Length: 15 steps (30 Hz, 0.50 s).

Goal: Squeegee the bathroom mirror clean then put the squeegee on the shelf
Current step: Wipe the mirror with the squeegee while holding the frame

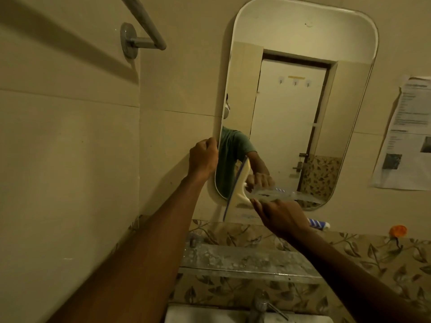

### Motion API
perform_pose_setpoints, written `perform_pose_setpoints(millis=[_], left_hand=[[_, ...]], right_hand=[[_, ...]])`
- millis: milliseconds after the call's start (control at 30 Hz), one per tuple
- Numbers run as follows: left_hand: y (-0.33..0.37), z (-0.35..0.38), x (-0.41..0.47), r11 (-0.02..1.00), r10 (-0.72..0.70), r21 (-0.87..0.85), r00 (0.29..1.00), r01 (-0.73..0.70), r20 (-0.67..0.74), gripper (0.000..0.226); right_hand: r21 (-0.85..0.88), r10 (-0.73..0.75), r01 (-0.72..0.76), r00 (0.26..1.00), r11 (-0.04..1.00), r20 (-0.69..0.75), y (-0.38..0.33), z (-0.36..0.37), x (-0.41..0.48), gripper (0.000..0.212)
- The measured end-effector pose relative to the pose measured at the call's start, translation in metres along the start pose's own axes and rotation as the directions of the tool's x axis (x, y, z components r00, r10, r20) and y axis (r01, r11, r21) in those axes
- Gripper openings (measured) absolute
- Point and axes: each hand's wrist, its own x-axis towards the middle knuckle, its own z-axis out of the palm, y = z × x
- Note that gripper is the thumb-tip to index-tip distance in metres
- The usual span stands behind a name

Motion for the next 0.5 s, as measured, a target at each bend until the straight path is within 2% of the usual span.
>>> perform_pose_setpoints(millis=[100, 200, 367, 500], left_hand=[[-0.002, 0.001, -0.001, 1.0, -0.01, 0.009, 1.0, 0.01, -0.001, 0.044], [-0.003, 0.0, 0.0, 1.0, -0.029, -0.006, 1.0, 0.029, 0.011, 0.045], [-0.004, 0.002, -0.001, 1.0, -0.009, 0.007, 1.0, 0.009, -0.016, 0.046], [-0.006, 0.004, 0.0, 1.0, 0.003, 0.022, 1.0, -0.002, -0.029, 0.045]], right_hand=[[-0.008, 0.071, -0.071, 0.997, 0.997, 0.04, -0.011, 0.002, 0.013, 0.057], [-0.03, 0.131, -0.129, 0.986, 0.991, 0.103, 0.014, 0.009, 0.002, 0.042], [-0.094, 0.301, -0.289, 0.94, 0.953, 0.16, 0.058, 0.013, -0.03, 0.048], [-0.062, 0.254, -0.247, 0.959, 0.967, 0.13, 0.037, 0.012, -0.026, 0.04]])
